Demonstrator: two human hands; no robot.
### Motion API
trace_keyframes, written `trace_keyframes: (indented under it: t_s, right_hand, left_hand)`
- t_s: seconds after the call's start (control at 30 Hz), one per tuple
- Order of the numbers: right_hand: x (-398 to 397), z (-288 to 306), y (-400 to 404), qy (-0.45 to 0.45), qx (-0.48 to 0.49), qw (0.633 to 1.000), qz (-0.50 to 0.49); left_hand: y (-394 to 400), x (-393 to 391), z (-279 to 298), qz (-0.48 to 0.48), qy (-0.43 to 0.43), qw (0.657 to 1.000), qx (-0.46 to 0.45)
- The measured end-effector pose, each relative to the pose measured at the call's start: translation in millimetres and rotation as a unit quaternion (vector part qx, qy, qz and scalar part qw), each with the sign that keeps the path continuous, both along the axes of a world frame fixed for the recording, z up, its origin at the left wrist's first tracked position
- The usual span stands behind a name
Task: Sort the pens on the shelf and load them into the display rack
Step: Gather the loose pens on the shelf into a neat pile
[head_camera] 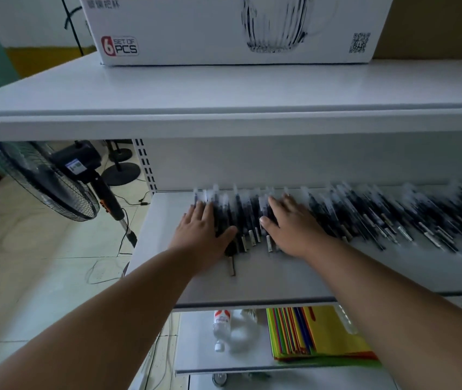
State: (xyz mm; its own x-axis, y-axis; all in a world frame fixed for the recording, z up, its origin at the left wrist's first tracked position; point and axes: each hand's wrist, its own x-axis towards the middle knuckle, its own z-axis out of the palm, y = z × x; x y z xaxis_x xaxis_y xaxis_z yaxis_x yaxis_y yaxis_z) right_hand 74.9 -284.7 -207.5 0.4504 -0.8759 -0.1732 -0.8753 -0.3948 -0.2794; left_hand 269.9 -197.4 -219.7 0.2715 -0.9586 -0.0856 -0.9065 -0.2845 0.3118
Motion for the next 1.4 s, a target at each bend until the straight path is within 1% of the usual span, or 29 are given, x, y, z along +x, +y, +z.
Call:
trace_keyframes:
  t_s: [0.1,0.17,0.2,0.23,0.33,0.4,0.5,0.6,0.67,0.73,0.77,0.83,0.9,0.97,1.07,1.13,1.23,1.4]
  right_hand:
    - [1.0,0.1,-5.2,-0.040,0.012,0.999,-0.001]
    - [-6.5,-4.0,-8.0,-0.073,-0.003,0.997,-0.017]
    - [-10.7,-6.5,-9.2,-0.073,-0.017,0.997,-0.023]
    - [-14.1,-8.4,-9.4,-0.066,-0.025,0.997,-0.026]
    - [-9.4,-11.9,-10.8,-0.052,-0.022,0.998,-0.018]
    - [3.8,-7.9,-11.4,-0.078,-0.017,0.997,-0.010]
    - [12.9,0.4,-13.8,-0.132,0.001,0.991,-0.016]
    - [-5.2,2.3,-8.2,-0.165,0.015,0.986,-0.002]
    - [-24.7,3.1,1.7,-0.158,0.034,0.986,0.034]
    - [-40.4,3.0,12.4,-0.119,0.046,0.989,0.073]
    - [-45.2,2.0,14.8,-0.097,0.040,0.991,0.086]
    - [-47.5,1.8,16.4,-0.067,0.031,0.992,0.098]
    - [-42.6,-0.4,13.8,-0.059,0.021,0.992,0.106]
    - [-32.9,-3.7,9.3,-0.068,-0.003,0.992,0.104]
    - [-21.0,-5.6,3.7,-0.099,-0.036,0.992,0.069]
    - [-23.6,-6.2,3.5,-0.105,-0.036,0.990,0.083]
    - [-33.4,-7.0,5.3,-0.069,-0.024,0.988,0.135]
    - [-25.8,-8.9,-4.1,-0.103,-0.039,0.987,0.120]
  left_hand:
    - [-7.2,-10.0,1.7,-0.008,0.030,0.999,-0.009]
    - [-7.5,-7.4,1.3,0.009,0.067,0.997,-0.027]
    - [-6.4,-5.2,1.0,0.016,0.081,0.996,-0.033]
    - [-5.2,-4.0,0.6,0.016,0.084,0.996,-0.033]
    - [-6.8,-8.9,-2.7,-0.012,0.044,0.999,-0.016]
    - [-11.5,-15.4,-3.2,-0.022,0.026,0.999,-0.018]
    - [-11.0,-16.9,2.6,-0.034,0.048,0.998,-0.019]
    - [8.3,-9.3,6.3,-0.070,0.075,0.994,-0.033]
    - [24.4,-5.7,4.7,-0.123,0.054,0.991,-0.023]
    - [33.8,-5.5,3.2,-0.166,0.031,0.986,-0.009]
    - [34.0,-6.1,2.7,-0.173,0.025,0.985,-0.003]
    - [29.5,-6.4,1.8,-0.160,0.027,0.987,0.001]
    - [22.7,-5.6,0.5,-0.133,0.033,0.990,-0.024]
    - [14.7,-4.7,-0.7,-0.121,0.032,0.991,-0.044]
    - [7.0,-3.8,-1.3,-0.114,0.017,0.992,-0.057]
    - [7.5,-4.1,-2.5,-0.122,0.015,0.991,-0.055]
    - [11.4,-5.7,-4.3,-0.135,0.004,0.990,-0.040]
    - [1.7,-7.9,-4.2,-0.101,0.005,0.993,-0.065]
